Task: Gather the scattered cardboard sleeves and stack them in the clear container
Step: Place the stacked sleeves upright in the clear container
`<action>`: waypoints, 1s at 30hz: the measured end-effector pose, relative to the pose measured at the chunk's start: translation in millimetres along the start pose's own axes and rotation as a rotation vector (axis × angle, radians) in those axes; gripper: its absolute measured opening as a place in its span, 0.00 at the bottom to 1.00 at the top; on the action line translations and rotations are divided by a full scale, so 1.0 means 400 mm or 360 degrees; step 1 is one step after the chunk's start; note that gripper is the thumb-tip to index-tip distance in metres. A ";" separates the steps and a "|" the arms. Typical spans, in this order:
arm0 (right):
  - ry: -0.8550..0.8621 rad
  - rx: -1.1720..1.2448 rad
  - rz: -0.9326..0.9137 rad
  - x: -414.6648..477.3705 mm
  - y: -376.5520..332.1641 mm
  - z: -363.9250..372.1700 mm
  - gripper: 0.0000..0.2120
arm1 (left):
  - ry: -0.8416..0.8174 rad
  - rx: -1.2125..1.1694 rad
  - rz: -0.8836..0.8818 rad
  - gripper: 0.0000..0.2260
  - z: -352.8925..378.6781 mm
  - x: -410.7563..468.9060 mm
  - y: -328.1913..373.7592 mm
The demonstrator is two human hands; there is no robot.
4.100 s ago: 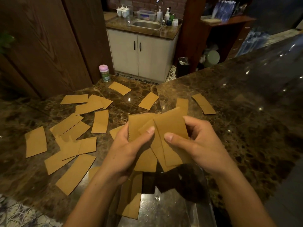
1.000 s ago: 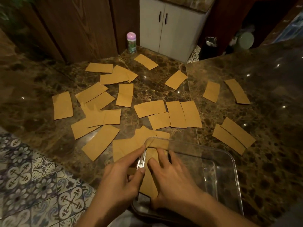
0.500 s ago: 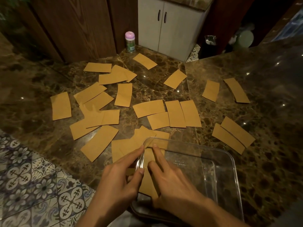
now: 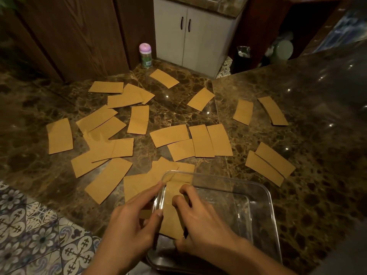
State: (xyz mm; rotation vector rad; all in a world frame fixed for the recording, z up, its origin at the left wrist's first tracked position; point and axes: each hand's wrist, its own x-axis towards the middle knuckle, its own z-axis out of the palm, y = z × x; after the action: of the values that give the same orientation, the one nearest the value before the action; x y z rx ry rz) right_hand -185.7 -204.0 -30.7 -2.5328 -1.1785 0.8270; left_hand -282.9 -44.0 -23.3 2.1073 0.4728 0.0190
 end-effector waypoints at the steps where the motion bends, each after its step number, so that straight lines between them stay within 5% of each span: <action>1: -0.0002 -0.0013 0.0002 0.003 0.002 -0.002 0.39 | -0.0008 0.0007 -0.0009 0.29 -0.003 0.002 -0.004; 6: -0.0113 0.0270 0.0005 -0.037 0.005 -0.095 0.40 | -0.0071 0.0004 -0.0048 0.15 -0.048 0.041 0.001; 10: 0.0656 0.0682 0.0283 -0.082 0.129 -0.236 0.30 | 0.0155 0.0457 -0.0089 0.21 -0.101 0.077 -0.051; 12: 0.0929 0.0526 0.0539 -0.078 0.266 -0.286 0.41 | 0.0080 0.0818 -0.0214 0.32 -0.108 0.080 -0.088; 15: 0.0541 0.0183 0.0946 -0.046 0.467 -0.300 0.70 | -0.0128 0.0997 -0.0247 0.48 -0.090 0.091 -0.115; 17: 0.0280 0.0182 0.1010 -0.030 0.535 -0.282 0.75 | -0.0181 0.1058 -0.0203 0.51 -0.061 0.102 -0.114; 23: 0.0490 0.0189 0.1059 0.005 0.577 -0.208 0.54 | -0.0175 0.0920 -0.0145 0.42 -0.021 0.137 -0.109; 30: 0.0465 0.0318 0.1242 0.005 0.550 -0.203 0.42 | -0.0156 0.0865 -0.0137 0.34 -0.027 0.221 -0.112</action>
State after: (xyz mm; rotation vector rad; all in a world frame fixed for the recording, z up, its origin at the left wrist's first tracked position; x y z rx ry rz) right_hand 0.7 -343.3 -58.4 -2.7968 0.0136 0.6257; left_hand -217.8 16.3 -68.8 2.5991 0.5533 -0.2909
